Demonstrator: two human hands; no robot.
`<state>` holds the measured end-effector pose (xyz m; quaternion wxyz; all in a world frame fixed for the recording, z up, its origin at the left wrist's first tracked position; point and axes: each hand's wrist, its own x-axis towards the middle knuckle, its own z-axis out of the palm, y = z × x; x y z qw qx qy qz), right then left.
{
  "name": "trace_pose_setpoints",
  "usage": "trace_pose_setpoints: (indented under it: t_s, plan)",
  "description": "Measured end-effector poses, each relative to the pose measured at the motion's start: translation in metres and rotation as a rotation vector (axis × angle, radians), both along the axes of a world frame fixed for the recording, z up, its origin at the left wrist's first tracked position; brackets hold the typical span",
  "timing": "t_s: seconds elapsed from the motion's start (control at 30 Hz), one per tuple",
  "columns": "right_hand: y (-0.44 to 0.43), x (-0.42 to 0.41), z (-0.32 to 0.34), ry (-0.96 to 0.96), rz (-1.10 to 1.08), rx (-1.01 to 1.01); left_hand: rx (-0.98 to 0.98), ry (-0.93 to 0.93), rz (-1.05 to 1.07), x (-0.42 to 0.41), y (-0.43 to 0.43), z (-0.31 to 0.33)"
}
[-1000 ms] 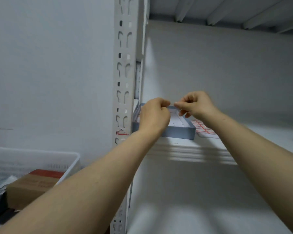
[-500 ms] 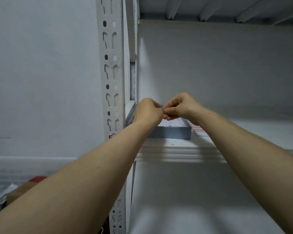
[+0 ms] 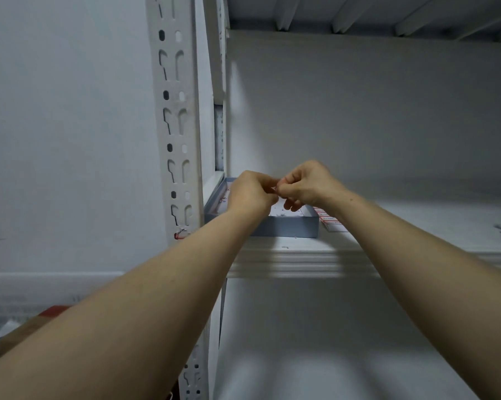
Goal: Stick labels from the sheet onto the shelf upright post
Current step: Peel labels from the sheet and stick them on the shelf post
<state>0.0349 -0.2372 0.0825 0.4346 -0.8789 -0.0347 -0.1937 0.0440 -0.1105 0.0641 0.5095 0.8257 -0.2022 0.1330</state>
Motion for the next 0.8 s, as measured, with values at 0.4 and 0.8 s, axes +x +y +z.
trace_pose_setpoints:
  t_s: [0.4,0.8]
  plan:
    - [-0.017,0.006,-0.001,0.092,0.129,0.394,0.029,-0.200,0.075,0.015,-0.020,0.000]
    - [-0.017,0.000,-0.008,0.056,0.116,0.443,0.210,-0.124,0.149,0.026,-0.029,0.007]
